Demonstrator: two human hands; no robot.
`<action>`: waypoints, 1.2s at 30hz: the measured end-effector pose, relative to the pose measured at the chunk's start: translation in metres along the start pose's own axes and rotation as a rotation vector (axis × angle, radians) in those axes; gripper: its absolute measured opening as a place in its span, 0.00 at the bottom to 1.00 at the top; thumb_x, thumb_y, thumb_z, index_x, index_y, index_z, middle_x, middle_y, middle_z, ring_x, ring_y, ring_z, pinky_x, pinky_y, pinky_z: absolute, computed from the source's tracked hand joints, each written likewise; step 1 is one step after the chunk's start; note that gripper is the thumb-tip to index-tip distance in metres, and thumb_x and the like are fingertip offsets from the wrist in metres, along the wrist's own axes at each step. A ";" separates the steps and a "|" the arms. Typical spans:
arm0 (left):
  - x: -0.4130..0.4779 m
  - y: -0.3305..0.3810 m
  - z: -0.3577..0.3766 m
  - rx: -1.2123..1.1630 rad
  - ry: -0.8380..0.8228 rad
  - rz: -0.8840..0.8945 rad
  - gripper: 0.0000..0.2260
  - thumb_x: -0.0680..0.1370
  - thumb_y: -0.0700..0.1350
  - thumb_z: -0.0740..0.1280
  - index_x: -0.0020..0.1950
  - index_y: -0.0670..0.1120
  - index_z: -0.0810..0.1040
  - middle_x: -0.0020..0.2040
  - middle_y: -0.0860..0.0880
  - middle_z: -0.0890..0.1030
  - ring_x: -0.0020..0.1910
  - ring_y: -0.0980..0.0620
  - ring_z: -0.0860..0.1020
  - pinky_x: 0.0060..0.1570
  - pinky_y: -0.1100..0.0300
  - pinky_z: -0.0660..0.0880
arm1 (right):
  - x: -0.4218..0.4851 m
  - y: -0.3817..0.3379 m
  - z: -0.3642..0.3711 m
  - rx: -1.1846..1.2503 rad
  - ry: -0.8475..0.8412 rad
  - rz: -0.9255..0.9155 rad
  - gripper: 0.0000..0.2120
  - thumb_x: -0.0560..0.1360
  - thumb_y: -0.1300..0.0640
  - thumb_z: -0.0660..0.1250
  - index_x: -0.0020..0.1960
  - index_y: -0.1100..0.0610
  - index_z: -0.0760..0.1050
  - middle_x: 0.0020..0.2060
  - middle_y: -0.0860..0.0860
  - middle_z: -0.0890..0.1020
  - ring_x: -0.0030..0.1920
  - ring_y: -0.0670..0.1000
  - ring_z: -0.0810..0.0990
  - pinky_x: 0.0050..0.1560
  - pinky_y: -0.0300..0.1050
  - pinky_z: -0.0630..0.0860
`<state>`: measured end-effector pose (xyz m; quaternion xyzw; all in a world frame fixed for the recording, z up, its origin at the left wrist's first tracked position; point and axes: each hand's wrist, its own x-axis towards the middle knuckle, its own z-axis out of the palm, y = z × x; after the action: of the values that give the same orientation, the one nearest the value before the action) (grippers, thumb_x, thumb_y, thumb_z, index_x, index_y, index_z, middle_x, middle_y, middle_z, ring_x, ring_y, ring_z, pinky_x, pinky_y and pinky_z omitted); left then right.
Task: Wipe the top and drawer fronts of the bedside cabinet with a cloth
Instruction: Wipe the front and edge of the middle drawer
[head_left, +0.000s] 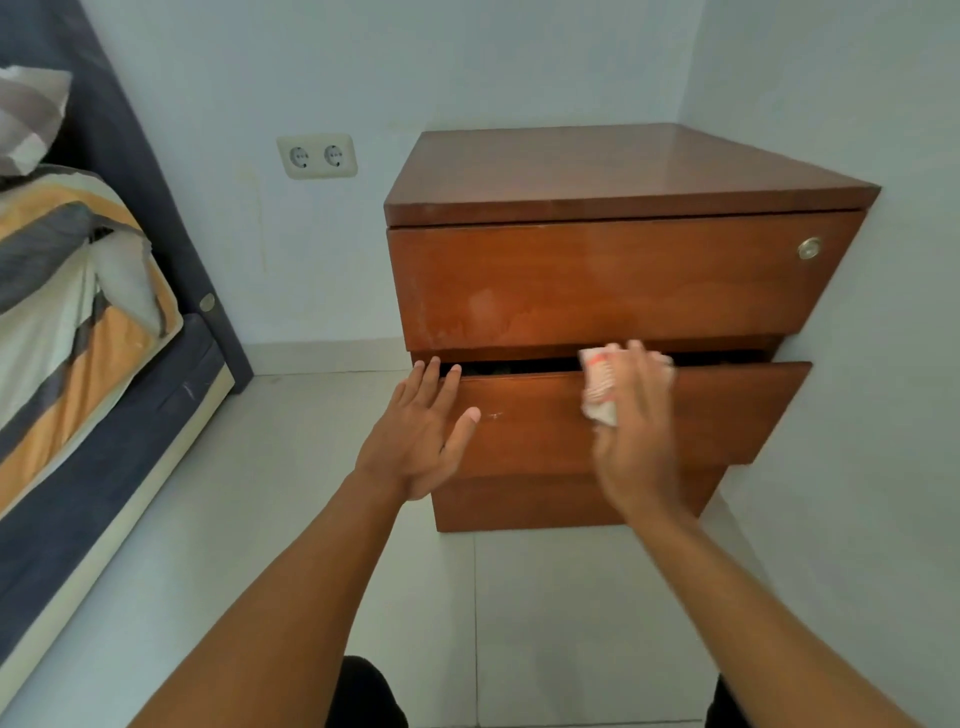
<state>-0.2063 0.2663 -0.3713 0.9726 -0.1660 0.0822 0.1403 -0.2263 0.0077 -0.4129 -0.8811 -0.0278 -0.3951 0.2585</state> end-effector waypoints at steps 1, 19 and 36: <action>0.000 -0.003 0.001 -0.013 0.008 0.008 0.35 0.80 0.66 0.39 0.84 0.51 0.47 0.84 0.50 0.46 0.82 0.50 0.41 0.78 0.55 0.39 | -0.010 -0.026 0.023 -0.013 -0.033 -0.077 0.33 0.79 0.69 0.63 0.82 0.59 0.60 0.82 0.58 0.60 0.83 0.62 0.54 0.81 0.59 0.57; 0.006 -0.001 0.034 0.054 0.317 0.021 0.35 0.81 0.67 0.48 0.81 0.46 0.61 0.79 0.45 0.65 0.79 0.44 0.59 0.78 0.49 0.58 | -0.014 0.028 0.113 -0.354 -0.027 -0.253 0.40 0.82 0.44 0.59 0.83 0.51 0.37 0.82 0.60 0.50 0.82 0.65 0.47 0.79 0.67 0.47; 0.007 0.009 0.048 0.107 0.331 -0.038 0.39 0.79 0.71 0.48 0.83 0.47 0.54 0.82 0.44 0.57 0.82 0.43 0.51 0.80 0.46 0.47 | 0.013 0.204 -0.027 -0.472 -0.056 0.003 0.43 0.80 0.55 0.68 0.83 0.61 0.42 0.82 0.67 0.47 0.81 0.71 0.46 0.82 0.63 0.47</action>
<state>-0.1978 0.2420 -0.4130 0.9548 -0.1176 0.2474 0.1154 -0.1838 -0.1835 -0.4769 -0.9278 0.0594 -0.3655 0.0451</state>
